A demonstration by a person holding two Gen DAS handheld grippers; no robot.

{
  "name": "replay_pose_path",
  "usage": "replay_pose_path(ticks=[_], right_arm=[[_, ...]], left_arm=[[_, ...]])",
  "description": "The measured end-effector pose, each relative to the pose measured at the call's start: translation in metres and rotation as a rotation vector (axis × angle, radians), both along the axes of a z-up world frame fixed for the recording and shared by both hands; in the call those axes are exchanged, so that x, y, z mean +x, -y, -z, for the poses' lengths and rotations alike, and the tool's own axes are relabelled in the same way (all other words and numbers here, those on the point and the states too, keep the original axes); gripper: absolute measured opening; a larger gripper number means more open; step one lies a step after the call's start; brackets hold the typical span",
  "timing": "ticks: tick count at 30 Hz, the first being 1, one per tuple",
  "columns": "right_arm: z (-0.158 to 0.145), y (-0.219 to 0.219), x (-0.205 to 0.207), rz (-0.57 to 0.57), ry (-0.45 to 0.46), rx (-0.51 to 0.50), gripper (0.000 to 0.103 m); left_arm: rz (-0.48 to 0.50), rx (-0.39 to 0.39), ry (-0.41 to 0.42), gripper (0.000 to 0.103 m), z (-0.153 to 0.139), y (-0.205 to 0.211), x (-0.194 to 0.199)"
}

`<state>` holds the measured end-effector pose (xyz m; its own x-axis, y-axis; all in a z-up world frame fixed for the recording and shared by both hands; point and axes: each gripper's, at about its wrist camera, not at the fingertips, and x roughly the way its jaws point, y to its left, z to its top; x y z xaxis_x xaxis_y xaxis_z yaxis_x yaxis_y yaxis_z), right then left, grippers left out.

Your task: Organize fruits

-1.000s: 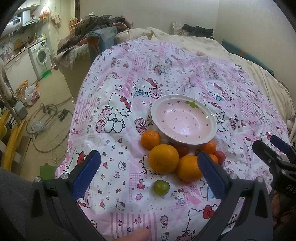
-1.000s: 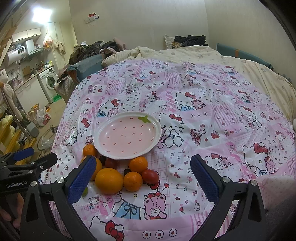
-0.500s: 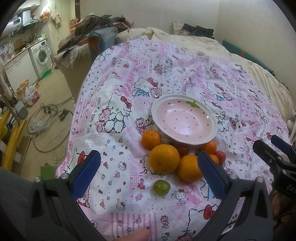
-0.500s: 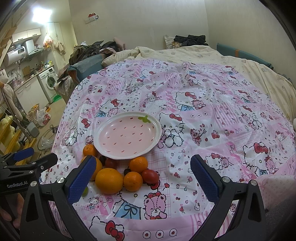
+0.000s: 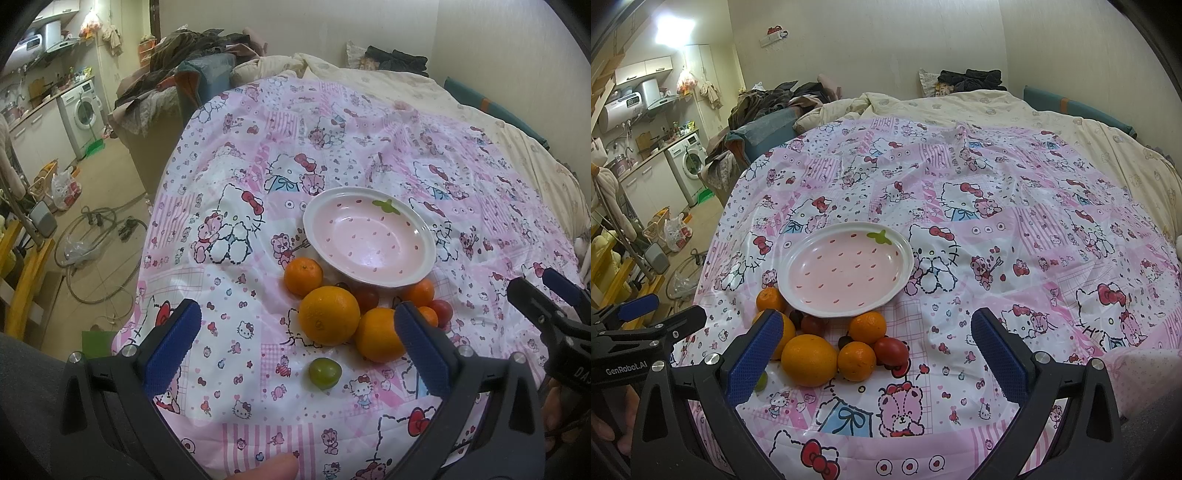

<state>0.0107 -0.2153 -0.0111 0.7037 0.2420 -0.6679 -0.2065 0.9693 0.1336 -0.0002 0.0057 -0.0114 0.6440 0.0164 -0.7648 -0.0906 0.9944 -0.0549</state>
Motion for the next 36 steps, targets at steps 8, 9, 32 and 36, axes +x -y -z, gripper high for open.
replay_pose_path(ticks=[8,9,32,36], right_arm=[[0.005,0.033,0.030,0.042,-0.148,0.089,0.103],[0.010,0.038,0.041,0.033,-0.211,0.118,0.103],[0.130,0.032,0.118,-0.037,-0.799,0.286,0.044],[0.131,0.032,0.116,-0.056,-0.793,0.291,0.040]], left_arm=[[-0.045,0.019,-0.104,0.103,0.021,-0.015,0.004],[-0.048,0.013,-0.113,0.103,0.022,-0.015,0.004],[-0.072,-0.074,-0.183,0.103,0.024,-0.018,0.017],[-0.062,-0.064,-0.183,0.103,0.024,-0.014,0.019]])
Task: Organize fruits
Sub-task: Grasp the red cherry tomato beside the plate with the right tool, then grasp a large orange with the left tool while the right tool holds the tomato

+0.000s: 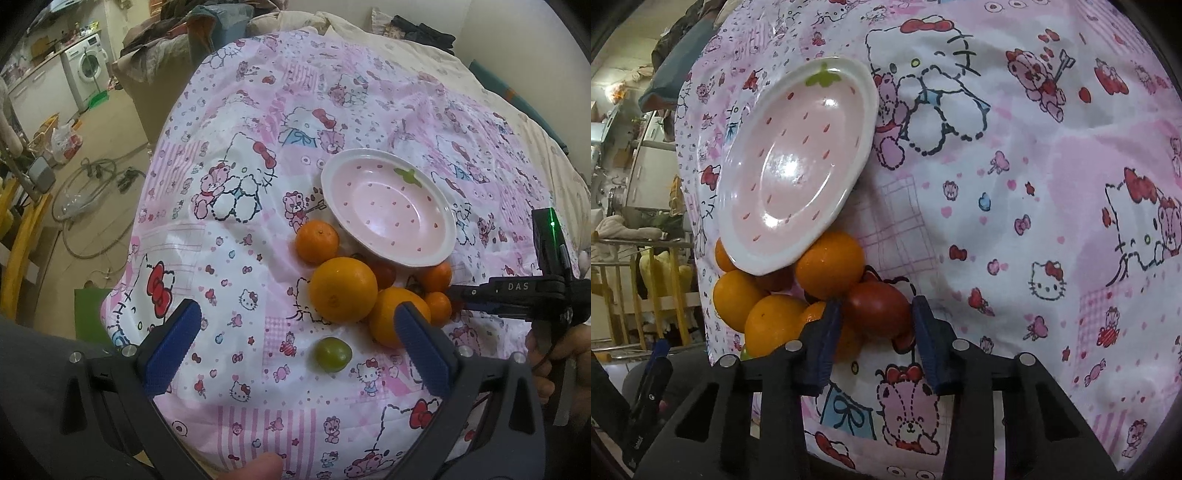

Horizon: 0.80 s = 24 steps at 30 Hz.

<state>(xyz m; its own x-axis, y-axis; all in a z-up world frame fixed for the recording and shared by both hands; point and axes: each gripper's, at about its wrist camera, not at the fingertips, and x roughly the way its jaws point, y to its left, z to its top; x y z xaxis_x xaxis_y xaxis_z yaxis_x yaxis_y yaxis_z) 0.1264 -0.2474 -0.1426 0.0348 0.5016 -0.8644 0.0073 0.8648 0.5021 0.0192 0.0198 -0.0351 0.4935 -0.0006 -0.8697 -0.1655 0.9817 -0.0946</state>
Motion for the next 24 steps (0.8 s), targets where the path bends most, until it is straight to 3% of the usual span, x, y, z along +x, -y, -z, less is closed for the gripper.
replay_pose_path(ticks=[8,17,21,24], right_arm=[[-0.006,0.012,-0.009,0.026,0.021,0.030,0.038],[-0.024,0.040,-0.020,0.093,0.075,0.053,0.038],[-0.034,0.047,-0.020,0.110,0.108,0.074,0.038],[-0.039,0.047,-0.018,0.118,0.122,0.085,0.038]], left_arm=[[0.015,0.033,-0.042,0.103,0.008,0.001,0.003],[0.043,-0.056,-0.257,0.102,0.040,0.000,0.032],[0.095,-0.045,-0.285,0.100,0.044,0.018,0.051],[0.080,-0.063,-0.292,0.093,0.046,0.023,0.066]])
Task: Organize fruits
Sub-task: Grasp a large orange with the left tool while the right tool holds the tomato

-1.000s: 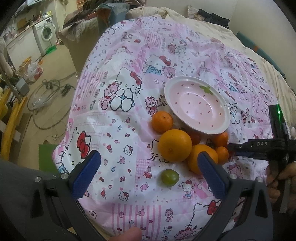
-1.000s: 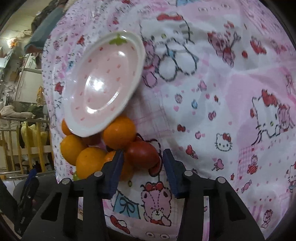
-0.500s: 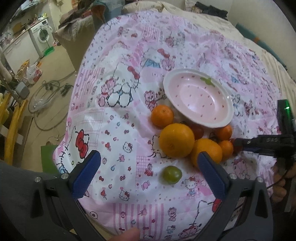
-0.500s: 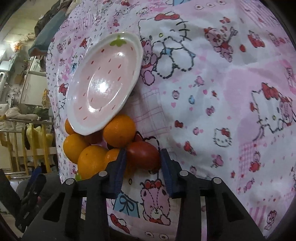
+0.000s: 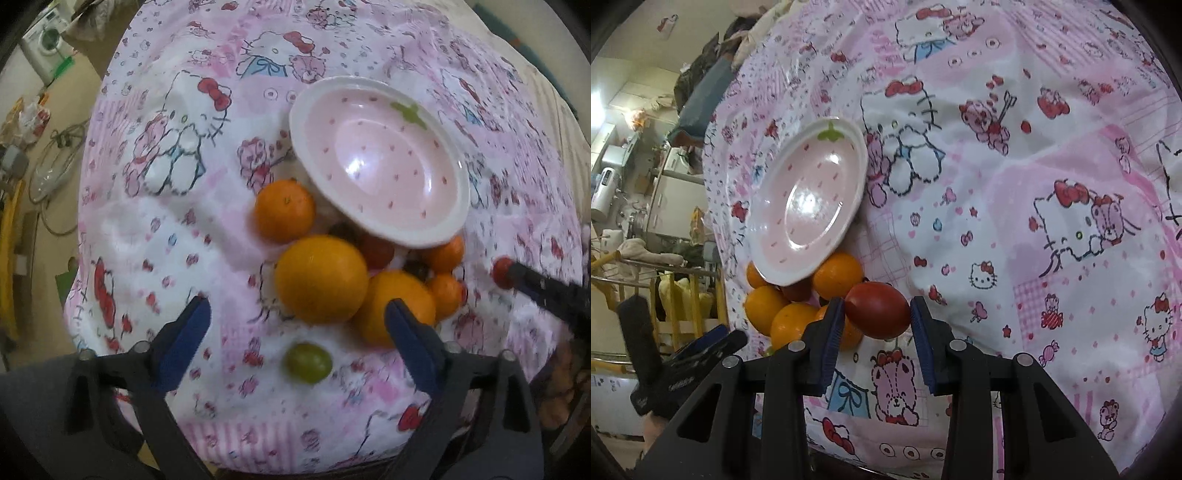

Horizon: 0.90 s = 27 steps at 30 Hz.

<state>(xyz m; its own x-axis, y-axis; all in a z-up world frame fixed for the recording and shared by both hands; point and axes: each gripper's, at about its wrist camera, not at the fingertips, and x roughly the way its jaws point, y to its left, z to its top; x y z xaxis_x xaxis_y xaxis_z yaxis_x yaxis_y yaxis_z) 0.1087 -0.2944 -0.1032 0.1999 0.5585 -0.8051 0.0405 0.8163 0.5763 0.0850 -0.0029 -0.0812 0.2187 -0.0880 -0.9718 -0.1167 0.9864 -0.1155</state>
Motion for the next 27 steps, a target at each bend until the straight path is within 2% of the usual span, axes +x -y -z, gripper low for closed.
replay_pose_path(ticks=[4,7,10,13,14,21,27], right_arm=[[-0.006,0.004,0.001,0.005,0.017,0.001,0.038],[-0.010,0.008,0.002,0.024,0.030,0.009,0.038],[-0.012,0.009,0.003,0.027,0.037,0.010,0.038],[-0.013,0.005,0.004,0.019,0.038,0.009,0.038],[-0.013,0.004,0.004,0.016,0.040,0.008,0.038],[-0.013,0.002,0.004,0.012,0.039,0.006,0.038],[-0.015,0.000,0.005,0.011,0.048,0.008,0.038]], left_arm=[[-0.008,0.019,0.005,0.092,0.005,0.006,0.015],[-0.012,0.002,-0.024,0.085,0.015,0.008,0.021],[-0.018,0.007,-0.050,0.083,0.027,0.010,0.024],[-0.033,-0.027,-0.064,0.068,0.034,0.009,0.025],[-0.033,-0.047,-0.063,0.059,0.034,0.009,0.025],[-0.002,-0.038,-0.043,0.054,0.022,0.018,0.019],[0.014,-0.059,-0.007,0.054,-0.007,0.006,0.007]])
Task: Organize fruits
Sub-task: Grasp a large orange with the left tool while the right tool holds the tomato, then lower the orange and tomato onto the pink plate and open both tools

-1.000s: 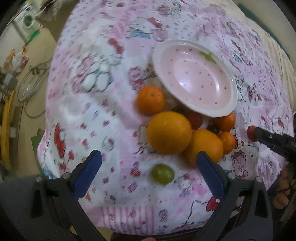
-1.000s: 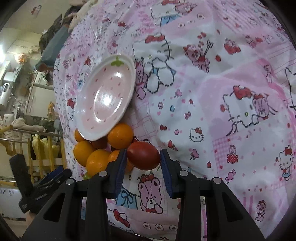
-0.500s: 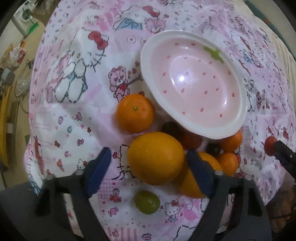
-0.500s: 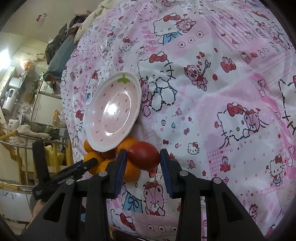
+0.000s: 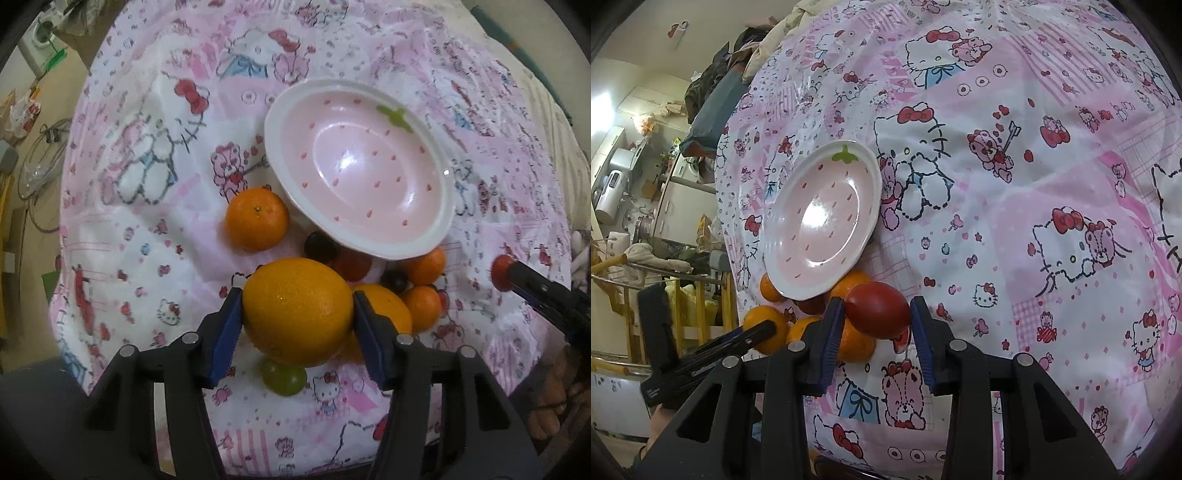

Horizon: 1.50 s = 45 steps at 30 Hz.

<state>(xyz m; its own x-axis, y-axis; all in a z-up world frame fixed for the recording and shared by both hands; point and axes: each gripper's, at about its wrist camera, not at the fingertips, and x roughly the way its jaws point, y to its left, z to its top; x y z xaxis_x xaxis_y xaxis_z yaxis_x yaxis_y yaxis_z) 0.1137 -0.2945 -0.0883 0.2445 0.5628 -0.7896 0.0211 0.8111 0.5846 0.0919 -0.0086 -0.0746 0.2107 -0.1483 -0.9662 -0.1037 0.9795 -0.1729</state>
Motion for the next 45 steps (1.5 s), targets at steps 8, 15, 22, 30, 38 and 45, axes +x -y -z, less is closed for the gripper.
replay_pose_path(ticks=[8,15,22,30,38,45], right_arm=[[-0.029,-0.012,0.017,-0.028,0.106,-0.041,0.038],[-0.042,-0.030,0.050,-0.091,0.163,-0.074,0.038],[-0.026,-0.046,0.089,-0.160,0.140,-0.147,0.038],[0.004,-0.056,0.119,-0.170,0.101,-0.121,0.038],[0.026,-0.067,0.124,-0.203,0.086,-0.128,0.038],[0.024,-0.065,0.125,-0.187,0.084,-0.115,0.039]], left_arm=[[0.040,0.037,0.101,0.054,-0.042,-0.014,0.020],[0.066,0.071,0.124,0.054,-0.045,-0.019,0.058],[0.086,0.012,0.083,0.054,-0.025,-0.013,0.101],[0.126,0.025,0.065,0.054,0.001,0.005,0.136],[0.143,0.030,0.054,0.054,0.020,0.009,0.156],[0.170,0.031,0.052,0.055,0.025,0.015,0.154]])
